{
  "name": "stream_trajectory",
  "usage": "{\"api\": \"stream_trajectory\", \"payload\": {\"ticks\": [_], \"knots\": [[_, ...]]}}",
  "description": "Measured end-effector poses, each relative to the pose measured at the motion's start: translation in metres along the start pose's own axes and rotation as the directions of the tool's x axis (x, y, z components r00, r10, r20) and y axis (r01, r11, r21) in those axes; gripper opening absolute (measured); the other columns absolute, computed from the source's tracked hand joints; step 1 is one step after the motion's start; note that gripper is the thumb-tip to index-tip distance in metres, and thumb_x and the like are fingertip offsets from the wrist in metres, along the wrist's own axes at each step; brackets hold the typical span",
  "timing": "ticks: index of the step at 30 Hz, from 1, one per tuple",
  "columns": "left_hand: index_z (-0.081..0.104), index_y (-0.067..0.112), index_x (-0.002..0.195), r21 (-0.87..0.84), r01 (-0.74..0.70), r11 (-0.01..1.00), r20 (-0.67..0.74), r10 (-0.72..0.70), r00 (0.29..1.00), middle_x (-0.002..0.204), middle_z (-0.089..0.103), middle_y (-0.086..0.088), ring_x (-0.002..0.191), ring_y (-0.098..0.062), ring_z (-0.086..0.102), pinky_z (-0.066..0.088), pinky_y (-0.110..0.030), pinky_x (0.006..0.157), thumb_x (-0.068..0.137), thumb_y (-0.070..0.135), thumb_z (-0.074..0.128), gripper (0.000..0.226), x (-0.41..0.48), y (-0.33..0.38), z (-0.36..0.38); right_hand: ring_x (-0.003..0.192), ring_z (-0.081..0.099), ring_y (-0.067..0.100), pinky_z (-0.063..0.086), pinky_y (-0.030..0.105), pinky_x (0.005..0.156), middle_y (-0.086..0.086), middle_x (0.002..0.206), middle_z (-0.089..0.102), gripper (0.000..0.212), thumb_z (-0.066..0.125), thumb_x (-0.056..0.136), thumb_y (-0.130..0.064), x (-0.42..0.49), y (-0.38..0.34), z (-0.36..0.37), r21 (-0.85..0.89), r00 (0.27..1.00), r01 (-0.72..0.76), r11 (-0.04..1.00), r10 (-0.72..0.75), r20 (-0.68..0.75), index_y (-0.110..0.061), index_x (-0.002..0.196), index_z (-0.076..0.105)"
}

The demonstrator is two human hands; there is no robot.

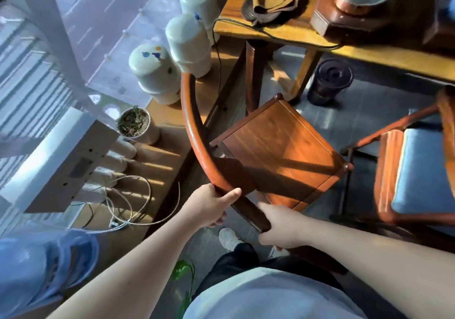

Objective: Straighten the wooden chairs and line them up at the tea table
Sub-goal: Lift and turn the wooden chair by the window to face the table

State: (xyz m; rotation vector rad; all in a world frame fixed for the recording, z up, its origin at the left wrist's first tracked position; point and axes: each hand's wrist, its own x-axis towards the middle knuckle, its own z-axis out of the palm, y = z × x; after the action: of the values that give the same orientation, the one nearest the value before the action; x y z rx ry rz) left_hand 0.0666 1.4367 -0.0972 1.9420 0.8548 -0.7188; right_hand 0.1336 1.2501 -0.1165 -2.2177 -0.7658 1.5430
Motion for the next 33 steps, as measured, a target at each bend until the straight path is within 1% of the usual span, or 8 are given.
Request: {"api": "stream_trajectory", "payload": {"ticks": [4, 8, 11, 15, 20, 24, 28, 33], "knots": [[0.059, 0.023, 0.087, 0.573, -0.14, 0.808, -0.138, 0.263, 0.955, 0.079, 0.067, 0.007, 0.07, -0.011, 0.063, 0.057, -0.035, 0.062, 0.081, 0.072, 0.045, 0.051, -0.013, 0.003, -0.008, 0.069, 0.065, 0.013, 0.052, 0.03, 0.061, -0.004, 0.089, 0.066, 0.033, 0.069, 0.078, -0.033, -0.01, 0.019, -0.006, 0.095, 0.999, 0.035, 0.995, -0.037, 0.018, -0.023, 0.104, 0.052], [0.055, 0.02, 0.118, 0.828, -0.366, 0.425, -0.021, 0.676, 0.737, 0.109, 0.061, -0.001, 0.1, -0.023, 0.059, 0.054, -0.037, 0.074, 0.081, 0.069, 0.046, 0.062, -0.017, 0.011, -0.035, 0.105, 0.06, 0.015, 0.049, 0.03, 0.087, -0.004, 0.119, 0.062, 0.073, 0.066, 0.075, -0.057, -0.012, 0.023, 0.003, 0.087, 0.999, 0.036, 0.996, -0.033, -0.036, -0.021, 0.135, 0.044], [0.039, 0.02, 0.14, 0.893, -0.392, 0.22, 0.155, 0.667, 0.728, 0.137, 0.05, -0.012, 0.128, -0.031, 0.043, 0.04, -0.046, 0.103, 0.075, 0.075, 0.043, 0.086, -0.001, 0.018, -0.057, 0.12, 0.054, 0.023, 0.047, 0.036, 0.096, 0.004, 0.136, 0.055, 0.092, 0.057, 0.069, -0.07, -0.014, 0.015, 0.007, 0.016, 0.997, -0.009, 1.0, 0.01, -0.07, -0.02, 0.143, 0.034], [0.017, 0.027, 0.15, 0.904, -0.426, 0.015, 0.326, 0.622, 0.712, 0.153, 0.031, -0.011, 0.141, -0.031, 0.023, 0.02, -0.046, 0.114, 0.073, 0.071, 0.06, 0.099, 0.032, 0.023, -0.073, 0.112, 0.055, 0.026, 0.05, 0.037, 0.087, 0.002, 0.127, 0.058, 0.064, 0.061, 0.076, -0.057, -0.001, -0.004, 0.011, -0.033, 0.975, -0.016, 0.999, 0.009, -0.223, -0.029, 0.13, 0.04], [0.019, 0.03, 0.148, 0.86, -0.485, -0.157, 0.477, 0.583, 0.658, 0.138, 0.051, -0.002, 0.128, -0.027, 0.042, 0.028, -0.048, 0.109, 0.071, 0.066, 0.064, 0.096, 0.08, 0.025, -0.086, 0.105, 0.056, 0.032, 0.051, 0.045, 0.084, 0.006, 0.113, 0.062, 0.055, 0.058, 0.074, -0.055, 0.025, -0.032, 0.014, -0.098, 0.932, -0.169, 0.981, 0.126, -0.339, -0.024, 0.119, 0.046], [0.053, 0.031, 0.118, 0.797, -0.53, -0.289, 0.597, 0.507, 0.622, 0.106, 0.066, 0.009, 0.1, -0.02, 0.06, 0.043, -0.038, 0.091, 0.079, 0.053, 0.059, 0.046, 0.101, 0.038, -0.091, 0.099, 0.056, 0.032, 0.052, 0.043, 0.078, 0.009, 0.103, 0.06, 0.044, 0.059, 0.069, -0.055, 0.039, -0.051, 0.019, -0.025, 0.868, -0.339, 0.94, 0.303, -0.394, -0.022, 0.096, 0.05], [0.06, 0.028, 0.103, 0.771, -0.564, -0.295, 0.633, 0.443, 0.635, 0.086, 0.066, 0.006, 0.078, -0.021, 0.063, 0.052, -0.033, 0.074, 0.079, 0.04, 0.055, 0.027, 0.104, 0.046, -0.09, 0.098, 0.058, 0.032, 0.045, 0.036, 0.071, 0.011, 0.104, 0.063, 0.03, 0.061, 0.074, -0.039, 0.036, -0.056, 0.014, -0.034, 0.866, -0.37, 0.928, 0.332, -0.373, -0.017, 0.094, 0.059], [0.058, 0.029, 0.099, 0.775, -0.563, -0.287, 0.631, 0.407, 0.661, 0.068, 0.049, 0.008, 0.062, -0.019, 0.05, 0.042, -0.028, 0.059, 0.081, 0.031, 0.056, 0.018, 0.089, 0.054, -0.068, 0.095, 0.062, 0.033, 0.054, 0.037, 0.076, 0.007, 0.105, 0.064, 0.036, 0.061, 0.073, -0.031, 0.017, -0.042, 0.008, -0.044, 0.88, -0.405, 0.913, 0.376, -0.289, -0.018, 0.106, 0.063]]}}
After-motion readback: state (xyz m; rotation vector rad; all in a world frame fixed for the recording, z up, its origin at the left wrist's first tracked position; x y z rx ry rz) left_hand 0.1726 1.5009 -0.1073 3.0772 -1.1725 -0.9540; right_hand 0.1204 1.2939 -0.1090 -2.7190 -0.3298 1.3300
